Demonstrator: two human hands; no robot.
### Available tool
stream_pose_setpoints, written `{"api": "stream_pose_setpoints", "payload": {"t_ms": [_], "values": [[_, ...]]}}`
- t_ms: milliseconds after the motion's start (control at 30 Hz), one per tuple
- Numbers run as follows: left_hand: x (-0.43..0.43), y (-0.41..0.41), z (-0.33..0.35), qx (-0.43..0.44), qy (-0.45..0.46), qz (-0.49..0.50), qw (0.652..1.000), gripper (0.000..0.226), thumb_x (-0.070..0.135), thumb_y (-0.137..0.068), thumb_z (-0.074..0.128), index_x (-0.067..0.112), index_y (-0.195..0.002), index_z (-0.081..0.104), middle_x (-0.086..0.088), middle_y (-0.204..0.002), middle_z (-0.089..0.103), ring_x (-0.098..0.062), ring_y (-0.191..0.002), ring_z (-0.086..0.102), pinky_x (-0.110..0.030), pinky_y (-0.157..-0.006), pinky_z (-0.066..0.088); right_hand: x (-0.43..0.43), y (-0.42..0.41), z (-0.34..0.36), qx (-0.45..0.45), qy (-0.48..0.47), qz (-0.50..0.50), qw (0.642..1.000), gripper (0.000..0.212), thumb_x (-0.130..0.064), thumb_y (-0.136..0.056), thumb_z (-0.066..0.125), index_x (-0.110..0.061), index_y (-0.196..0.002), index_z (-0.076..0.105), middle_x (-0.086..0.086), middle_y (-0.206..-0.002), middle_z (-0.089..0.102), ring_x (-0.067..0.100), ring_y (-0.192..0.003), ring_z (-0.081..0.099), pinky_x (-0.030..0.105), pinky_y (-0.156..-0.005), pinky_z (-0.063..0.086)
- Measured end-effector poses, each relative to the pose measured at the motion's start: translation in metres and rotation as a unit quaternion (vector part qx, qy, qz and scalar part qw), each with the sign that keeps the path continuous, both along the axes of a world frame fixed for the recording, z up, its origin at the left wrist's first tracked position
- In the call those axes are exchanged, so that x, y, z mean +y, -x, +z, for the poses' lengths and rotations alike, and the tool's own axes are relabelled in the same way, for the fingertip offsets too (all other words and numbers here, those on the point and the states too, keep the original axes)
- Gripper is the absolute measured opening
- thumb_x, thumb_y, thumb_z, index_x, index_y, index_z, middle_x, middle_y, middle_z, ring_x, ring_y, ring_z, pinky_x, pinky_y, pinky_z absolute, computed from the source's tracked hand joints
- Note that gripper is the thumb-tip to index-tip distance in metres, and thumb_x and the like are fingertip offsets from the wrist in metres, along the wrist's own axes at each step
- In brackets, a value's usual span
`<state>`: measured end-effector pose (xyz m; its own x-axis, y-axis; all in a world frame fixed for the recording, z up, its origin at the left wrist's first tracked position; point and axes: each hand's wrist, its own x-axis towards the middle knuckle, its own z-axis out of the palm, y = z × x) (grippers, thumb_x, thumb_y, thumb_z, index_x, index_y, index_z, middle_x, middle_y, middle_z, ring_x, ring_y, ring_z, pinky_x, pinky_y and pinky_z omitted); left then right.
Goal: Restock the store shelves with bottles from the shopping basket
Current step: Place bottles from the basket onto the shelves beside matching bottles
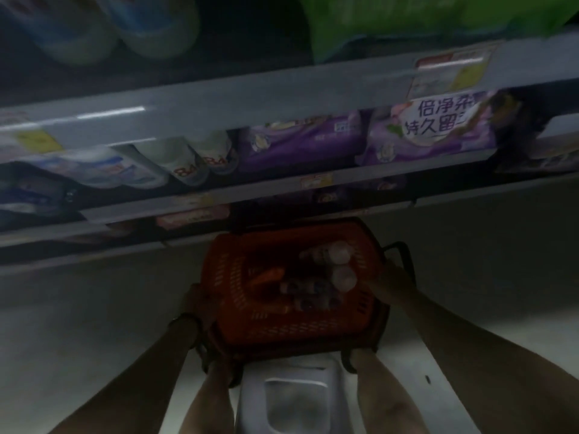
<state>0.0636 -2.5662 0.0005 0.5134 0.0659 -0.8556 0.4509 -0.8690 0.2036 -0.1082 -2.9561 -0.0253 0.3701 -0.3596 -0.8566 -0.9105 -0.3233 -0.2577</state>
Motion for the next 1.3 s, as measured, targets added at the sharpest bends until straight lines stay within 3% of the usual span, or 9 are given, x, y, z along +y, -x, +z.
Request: {"api": "stream_pose_setpoints", "payload": {"t_ms": [133,267,333,433,567,733,933,1100,1300], "values": [[-0.034,0.012,0.075,0.016,0.015,-0.150,0.988,0.075,0.057,-0.094,0.052,-0.010,-0.129,0.060,-0.038,-0.133,0.061,-0.057,-0.123,0.056,-0.061,-0.106,0.049,0.016,0.001,0.032,-0.065,0.001,0.057,0.996,0.070,-0.070,-0.097,0.043,-0.044,-0.161,0.033,0.001,-0.152,0.058,0.027,-0.130,0.062,0.050,-0.110,0.052],[-0.100,0.005,0.223,-0.029,0.090,-0.249,0.964,0.072,0.093,-0.084,0.029,0.037,-0.114,0.062,-0.009,-0.116,0.068,-0.028,-0.108,0.065,-0.034,-0.098,0.052,0.049,-0.041,0.165,-0.098,0.061,0.192,0.975,0.050,-0.044,-0.100,0.051,-0.017,-0.141,0.055,0.011,-0.133,0.066,0.034,-0.120,0.067,0.050,-0.099,0.057],[-0.050,0.002,0.124,-0.035,0.043,-0.247,0.967,0.049,0.078,-0.097,0.040,0.038,-0.115,0.062,-0.005,-0.117,0.068,-0.024,-0.105,0.064,-0.037,-0.094,0.048,0.057,-0.056,0.218,-0.113,0.069,0.220,0.966,0.035,-0.040,-0.103,0.054,-0.015,-0.125,0.064,0.011,-0.120,0.069,0.033,-0.109,0.070,0.050,-0.094,0.058],[-0.019,-0.037,0.086,-0.097,0.089,-0.195,0.972,0.072,0.093,-0.083,0.042,0.033,-0.113,0.067,0.000,-0.120,0.076,-0.016,-0.091,0.072,-0.041,-0.081,0.058,0.064,-0.075,0.287,-0.154,0.064,0.199,0.966,0.029,-0.055,-0.098,0.050,-0.031,-0.109,0.061,0.001,-0.111,0.069,0.024,-0.098,0.070,0.047,-0.090,0.060],[-0.084,-0.030,0.420,-0.198,0.085,-0.344,0.914,0.036,0.045,-0.107,0.047,0.017,-0.116,0.068,-0.007,-0.119,0.072,-0.028,-0.110,0.068,-0.039,-0.094,0.054,0.083,-0.100,0.402,-0.199,0.143,0.268,0.932,0.048,-0.057,-0.102,0.046,-0.030,-0.137,0.063,-0.001,-0.139,0.066,0.023,-0.127,0.063,0.033,-0.105,0.048],[-0.067,-0.062,0.523,-0.269,0.088,-0.404,0.870,0.040,0.048,-0.106,0.045,0.019,-0.126,0.063,-0.012,-0.126,0.070,-0.036,-0.119,0.067,-0.038,-0.096,0.053,0.122,-0.122,0.540,-0.249,0.177,0.293,0.906,0.038,-0.054,-0.099,0.052,-0.033,-0.129,0.062,0.003,-0.133,0.068,0.029,-0.127,0.064,0.039,-0.101,0.054],[-0.048,-0.072,0.657,-0.387,0.142,-0.460,0.786,0.042,0.060,-0.100,0.049,0.025,-0.077,0.050,-0.007,-0.098,0.074,-0.031,-0.095,0.070,-0.036,-0.071,0.050,0.160,-0.130,0.679,-0.336,0.256,0.282,0.862,0.043,-0.061,-0.102,0.054,-0.031,-0.133,0.060,-0.002,-0.132,0.068,0.023,-0.122,0.064,0.041,-0.100,0.054],[-0.035,-0.068,0.753,-0.470,0.207,-0.469,0.719,0.049,0.076,-0.090,0.045,0.031,-0.101,0.062,0.007,-0.090,0.074,-0.015,-0.083,0.071,-0.040,-0.074,0.062,0.165,-0.118,0.778,-0.422,0.297,0.238,0.823,0.035,-0.062,-0.099,0.060,-0.036,-0.122,0.067,-0.017,-0.104,0.072,0.003,-0.094,0.068,0.037,-0.089,0.061],[-0.058,-0.073,0.860,-0.616,0.215,-0.392,0.648,0.035,0.067,-0.095,0.055,0.034,-0.096,0.066,0.016,-0.084,0.071,-0.004,-0.077,0.066,-0.039,-0.071,0.061,0.130,-0.117,0.895,-0.532,0.351,0.227,0.736,0.025,-0.054,-0.100,0.065,-0.032,-0.110,0.073,-0.017,-0.092,0.076,0.001,-0.086,0.070,0.034,-0.081,0.062]]}}
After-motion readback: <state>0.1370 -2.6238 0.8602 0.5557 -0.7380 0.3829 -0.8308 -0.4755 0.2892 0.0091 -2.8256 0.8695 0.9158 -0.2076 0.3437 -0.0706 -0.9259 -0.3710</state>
